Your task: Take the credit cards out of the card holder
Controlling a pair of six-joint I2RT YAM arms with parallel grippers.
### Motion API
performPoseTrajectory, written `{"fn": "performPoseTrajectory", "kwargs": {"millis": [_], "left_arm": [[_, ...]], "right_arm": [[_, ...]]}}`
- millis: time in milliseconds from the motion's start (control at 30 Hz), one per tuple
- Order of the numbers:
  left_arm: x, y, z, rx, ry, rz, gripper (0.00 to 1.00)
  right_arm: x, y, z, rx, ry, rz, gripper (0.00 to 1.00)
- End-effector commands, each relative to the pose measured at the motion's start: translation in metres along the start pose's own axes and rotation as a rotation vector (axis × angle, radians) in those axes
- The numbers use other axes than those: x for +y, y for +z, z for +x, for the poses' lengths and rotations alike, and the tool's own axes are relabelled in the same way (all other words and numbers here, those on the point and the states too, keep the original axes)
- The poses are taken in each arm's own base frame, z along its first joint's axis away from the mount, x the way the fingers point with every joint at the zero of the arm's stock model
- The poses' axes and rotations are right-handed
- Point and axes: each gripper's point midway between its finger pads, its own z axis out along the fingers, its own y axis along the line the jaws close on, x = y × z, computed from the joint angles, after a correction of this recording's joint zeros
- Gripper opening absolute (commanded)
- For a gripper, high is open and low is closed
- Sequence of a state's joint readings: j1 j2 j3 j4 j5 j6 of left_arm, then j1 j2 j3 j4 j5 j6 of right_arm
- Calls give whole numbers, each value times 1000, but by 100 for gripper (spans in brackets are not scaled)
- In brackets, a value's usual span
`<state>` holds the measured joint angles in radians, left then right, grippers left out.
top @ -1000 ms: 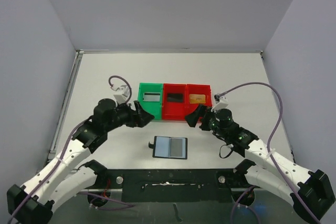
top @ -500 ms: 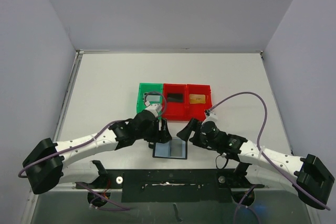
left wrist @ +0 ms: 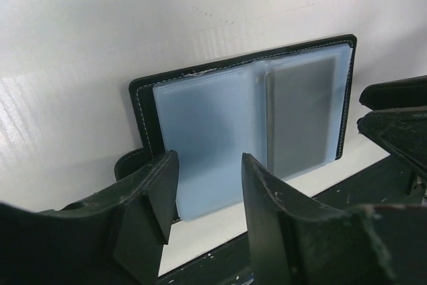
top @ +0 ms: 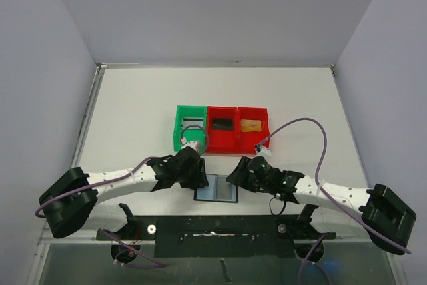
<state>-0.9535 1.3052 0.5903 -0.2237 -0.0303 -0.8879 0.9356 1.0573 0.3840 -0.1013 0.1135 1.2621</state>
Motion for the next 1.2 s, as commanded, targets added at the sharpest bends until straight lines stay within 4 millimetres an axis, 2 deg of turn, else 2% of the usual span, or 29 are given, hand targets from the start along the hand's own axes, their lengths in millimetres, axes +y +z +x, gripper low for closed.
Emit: {"fn": "performPoseTrajectory", "kwargs": {"millis": [0,200,367,467,733,967,1167], "left_arm": [[-5,-2,-7,-22,-20,5,39],[6,-6,-4,-17,-14,-34,38],[6,-9,-2,-10,0,-29,38],[6,-10,0,-13,5,-14,39],[18,-2,17,42,3,-33,19],[18,-3,16,28,0,-30,17],[17,-4,15,30,-1,-28,15]], "right_arm": [[35,2,-5,-7,-32,-110,45],[27,7,-2,9,-35,-65,41],[21,12,5,41,-40,-42,40],[20,16,9,61,-49,-35,34],[18,17,2,62,-122,51,30],[29,9,-7,42,-154,42,26],[26,10,-5,50,-156,64,32]]}}
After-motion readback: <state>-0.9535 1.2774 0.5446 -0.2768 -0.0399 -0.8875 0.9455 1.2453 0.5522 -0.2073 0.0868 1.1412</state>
